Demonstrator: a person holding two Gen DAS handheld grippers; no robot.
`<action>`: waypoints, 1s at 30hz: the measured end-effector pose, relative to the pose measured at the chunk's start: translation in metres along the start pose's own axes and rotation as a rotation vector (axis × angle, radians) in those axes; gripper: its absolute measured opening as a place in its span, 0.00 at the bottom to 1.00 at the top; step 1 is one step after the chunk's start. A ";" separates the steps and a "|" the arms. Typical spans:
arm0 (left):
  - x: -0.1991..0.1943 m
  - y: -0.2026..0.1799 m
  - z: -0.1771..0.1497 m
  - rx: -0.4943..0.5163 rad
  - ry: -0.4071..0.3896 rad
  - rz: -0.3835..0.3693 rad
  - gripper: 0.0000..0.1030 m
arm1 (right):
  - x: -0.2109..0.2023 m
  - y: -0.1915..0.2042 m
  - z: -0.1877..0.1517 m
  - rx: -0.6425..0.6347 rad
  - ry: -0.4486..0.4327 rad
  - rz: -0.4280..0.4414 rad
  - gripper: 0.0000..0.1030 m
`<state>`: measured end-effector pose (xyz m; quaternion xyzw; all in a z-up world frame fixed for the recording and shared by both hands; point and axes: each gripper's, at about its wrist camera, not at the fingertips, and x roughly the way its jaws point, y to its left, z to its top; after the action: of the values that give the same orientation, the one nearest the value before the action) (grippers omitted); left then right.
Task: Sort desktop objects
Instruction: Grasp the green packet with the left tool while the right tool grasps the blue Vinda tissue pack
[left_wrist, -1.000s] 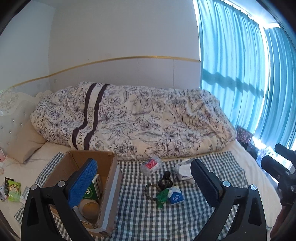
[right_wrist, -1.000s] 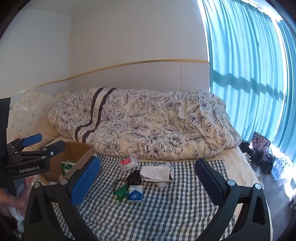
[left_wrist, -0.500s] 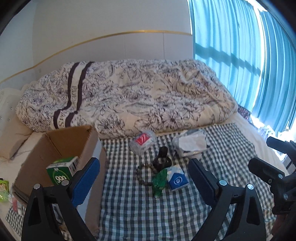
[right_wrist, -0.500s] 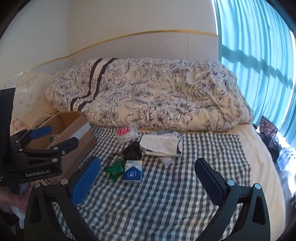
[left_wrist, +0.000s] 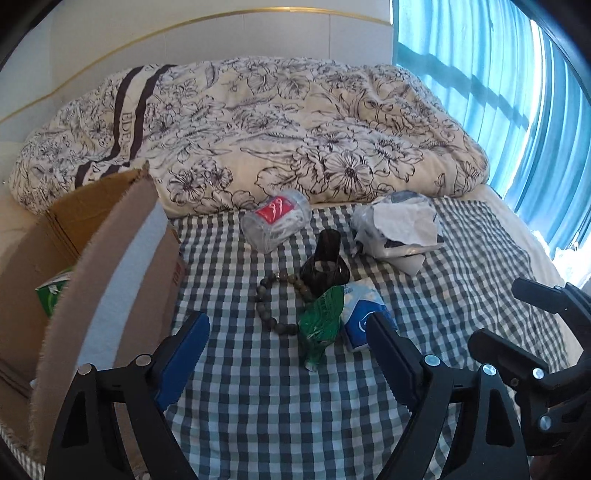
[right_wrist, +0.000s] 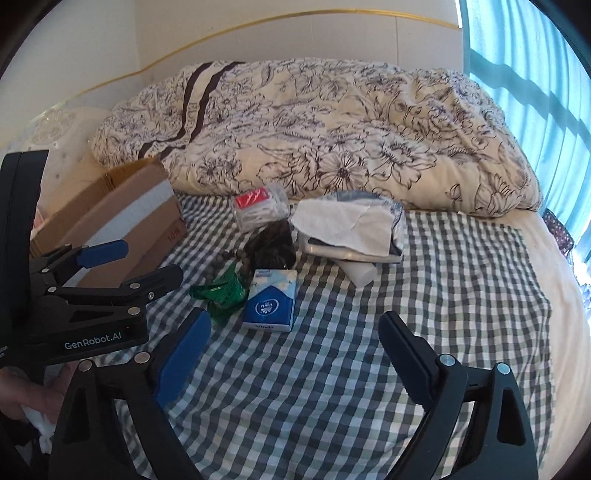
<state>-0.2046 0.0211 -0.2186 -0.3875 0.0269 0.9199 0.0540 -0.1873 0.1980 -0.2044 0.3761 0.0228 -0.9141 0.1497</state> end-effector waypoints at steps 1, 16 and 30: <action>0.005 0.000 -0.001 0.002 0.007 -0.006 0.86 | 0.005 0.000 -0.001 -0.003 0.009 0.003 0.85; 0.073 -0.002 -0.012 -0.020 0.118 -0.048 0.80 | 0.063 -0.004 -0.019 -0.009 0.097 0.062 0.73; 0.092 0.002 -0.009 -0.031 0.104 -0.138 0.30 | 0.100 0.012 -0.021 -0.036 0.116 0.086 0.73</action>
<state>-0.2618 0.0255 -0.2905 -0.4364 -0.0115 0.8930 0.1096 -0.2368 0.1643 -0.2878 0.4262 0.0318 -0.8830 0.1940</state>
